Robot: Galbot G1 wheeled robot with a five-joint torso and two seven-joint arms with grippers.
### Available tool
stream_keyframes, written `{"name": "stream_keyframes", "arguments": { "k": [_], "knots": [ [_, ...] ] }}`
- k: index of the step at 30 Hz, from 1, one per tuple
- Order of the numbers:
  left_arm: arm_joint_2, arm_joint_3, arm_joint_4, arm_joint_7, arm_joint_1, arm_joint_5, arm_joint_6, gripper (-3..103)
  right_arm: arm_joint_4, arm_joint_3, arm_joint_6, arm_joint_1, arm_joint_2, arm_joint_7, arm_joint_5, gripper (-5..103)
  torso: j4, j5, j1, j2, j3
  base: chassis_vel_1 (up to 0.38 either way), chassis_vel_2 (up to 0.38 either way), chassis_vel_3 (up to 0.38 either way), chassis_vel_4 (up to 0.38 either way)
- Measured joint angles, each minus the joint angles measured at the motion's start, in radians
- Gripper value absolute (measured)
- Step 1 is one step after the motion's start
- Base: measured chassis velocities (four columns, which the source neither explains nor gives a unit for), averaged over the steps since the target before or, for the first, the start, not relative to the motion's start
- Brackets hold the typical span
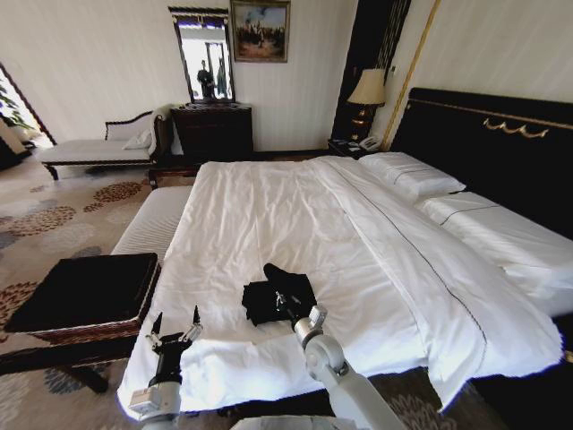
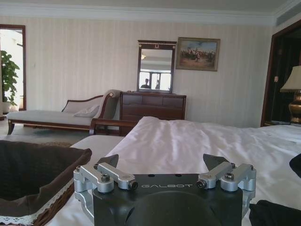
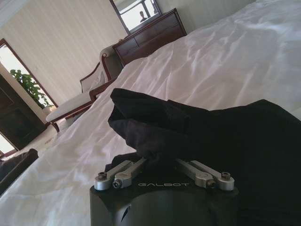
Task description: Fold the clothes on the bed and place them into the basket.
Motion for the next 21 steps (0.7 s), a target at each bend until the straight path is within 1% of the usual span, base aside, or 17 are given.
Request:
{"name": "stream_keyframes", "arguments": {
  "k": [4, 6, 8, 9, 11, 12, 13, 14, 16, 17, 18, 19, 20, 21],
  "knots": [
    [0.01, 0.01, 0.0, 0.0, -0.002, 0.008, -0.002, 100, -0.056, 0.001, 0.02, 0.01, 0.017, -0.018, -0.044, 4, 0.0001, 0.0002, 0.0, 0.0, 0.0, 0.0, 0.0, 0.0, 0.0],
    [0.019, 0.015, -0.005, -0.001, -0.007, 0.012, -0.002, 100, -0.089, 0.007, 0.045, 0.017, 0.033, -0.036, -0.095, 4, 0.0, 0.0002, 0.0, 0.0, 0.0, 0.0, 0.0, 0.0, 0.0],
    [0.02, 0.014, -0.007, -0.003, -0.009, 0.011, 0.001, 100, -0.091, 0.009, 0.048, 0.017, 0.037, -0.039, -0.103, 4, -0.0001, 0.0001, 0.0, 0.0, 0.0, 0.0, 0.0, 0.0, 0.0],
    [0.021, 0.014, -0.008, -0.003, -0.009, 0.008, 0.004, 100, -0.09, 0.009, 0.049, 0.017, 0.039, -0.04, -0.104, 1, 0.0, 0.0001, 0.0, 0.0, 0.0, 0.0, 0.0, 0.0, 0.0],
    [0.023, 0.012, -0.008, -0.004, -0.008, 0.002, 0.008, 100, -0.083, 0.006, 0.049, 0.011, 0.04, -0.04, -0.108, 10, 0.0, 0.0001, 0.0, 0.0, 0.0, 0.0, 0.0, 0.0, 0.0],
    [0.023, 0.012, -0.008, -0.004, -0.007, 0.002, 0.008, 100, -0.076, 0.003, 0.049, 0.005, 0.038, -0.041, -0.111, 10, 0.0, 0.0001, 0.0, 0.0, 0.0, 0.0, 0.0, 0.0, 0.0],
    [0.021, 0.014, -0.007, -0.004, -0.007, 0.003, 0.009, 100, -0.068, 0.001, 0.049, 0.0, 0.035, -0.041, -0.113, 15, 0.0, 0.0002, 0.0, 0.0, 0.0, 0.0, 0.0, 0.0, 0.0],
    [0.021, 0.014, -0.007, -0.004, -0.007, 0.003, 0.009, 100, -0.068, 0.001, 0.049, 0.0, 0.035, -0.041, -0.113, 15, 0.0, 0.0002, 0.0, 0.0, 0.0, 0.0, 0.0, 0.0, 0.0],
    [0.016, 0.018, -0.003, -0.004, -0.008, 0.006, 0.01, 100, -0.044, -0.003, 0.049, -0.012, 0.024, -0.048, -0.119, 27, 0.0, 0.0001, 0.0, 0.0, 0.0, 0.0, 0.0, 0.0, 0.0],
    [0.014, 0.018, 0.001, -0.004, -0.012, 0.01, 0.011, 100, -0.035, -0.008, 0.056, -0.017, 0.017, -0.061, -0.139, 32, 0.0, 0.0001, 0.0, 0.0, 0.0, 0.0, 0.0, 0.0, 0.0],
    [0.014, 0.016, 0.004, -0.004, -0.015, 0.011, 0.011, 100, -0.034, -0.011, 0.065, -0.02, 0.013, -0.069, -0.154, 32, 0.0, 0.0001, 0.0, 0.0, 0.0, 0.0, 0.0, 0.0, 0.0],
    [0.015, 0.006, 0.009, -0.006, -0.025, 0.01, 0.013, 100, -0.029, -0.018, 0.086, -0.028, 0.006, -0.087, -0.193, 37, 0.0001, 0.0, 0.0, 0.0, 0.0, 0.0, 0.0, 0.0, 0.0],
    [0.015, 0.006, 0.009, -0.006, -0.025, 0.01, 0.013, 100, -0.029, -0.018, 0.086, -0.028, 0.006, -0.087, -0.193, 37, 0.0001, 0.0, 0.0, 0.0, 0.0, 0.0, 0.0, 0.0, 0.0],
    [0.022, -0.002, 0.01, -0.009, -0.032, 0.002, 0.013, 100, -0.02, -0.025, 0.094, -0.039, 0.003, -0.097, -0.217, 43, -0.0001, 0.0001, 0.0, 0.0, 0.0, 0.0, 0.0, 0.0, 0.0]
  ]
}}
